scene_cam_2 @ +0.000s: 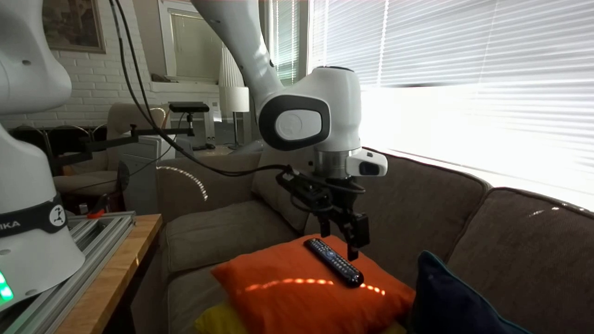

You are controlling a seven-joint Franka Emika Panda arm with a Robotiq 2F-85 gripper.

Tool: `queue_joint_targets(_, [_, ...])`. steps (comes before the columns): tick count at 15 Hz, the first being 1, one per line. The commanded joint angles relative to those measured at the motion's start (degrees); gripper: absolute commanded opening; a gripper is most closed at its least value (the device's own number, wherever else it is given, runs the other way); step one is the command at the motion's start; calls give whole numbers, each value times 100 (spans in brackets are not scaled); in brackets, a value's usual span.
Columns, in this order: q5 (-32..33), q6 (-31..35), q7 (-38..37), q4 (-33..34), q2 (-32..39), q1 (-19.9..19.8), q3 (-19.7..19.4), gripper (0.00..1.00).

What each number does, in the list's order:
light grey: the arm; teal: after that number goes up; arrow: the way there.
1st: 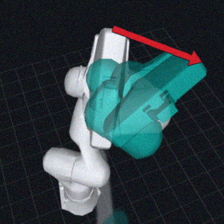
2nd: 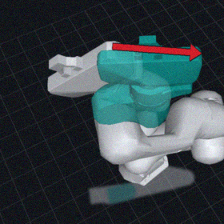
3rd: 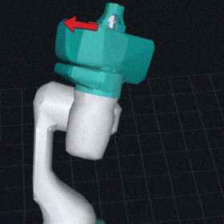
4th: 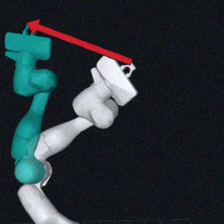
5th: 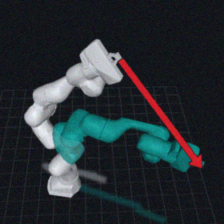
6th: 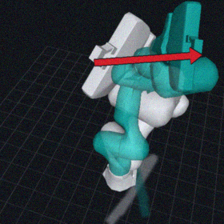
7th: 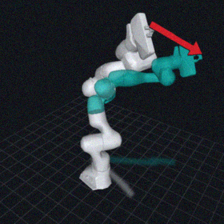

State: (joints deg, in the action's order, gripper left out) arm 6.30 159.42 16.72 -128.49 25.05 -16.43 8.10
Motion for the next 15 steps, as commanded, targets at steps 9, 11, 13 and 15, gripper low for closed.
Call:
queue_joint_targets(9, [-129,-67,-1090,495,376,984,-910,100])
queue_joint_targets(11, [-185,-305,-1815,778,602,1368,-1200,100])
queue_joint_targets(13, [-279,-412,-2534,999,858,1720,-1399,100])
queue_joint_targets(15, [-429,-535,-3182,1169,1067,1976,-1486,100])
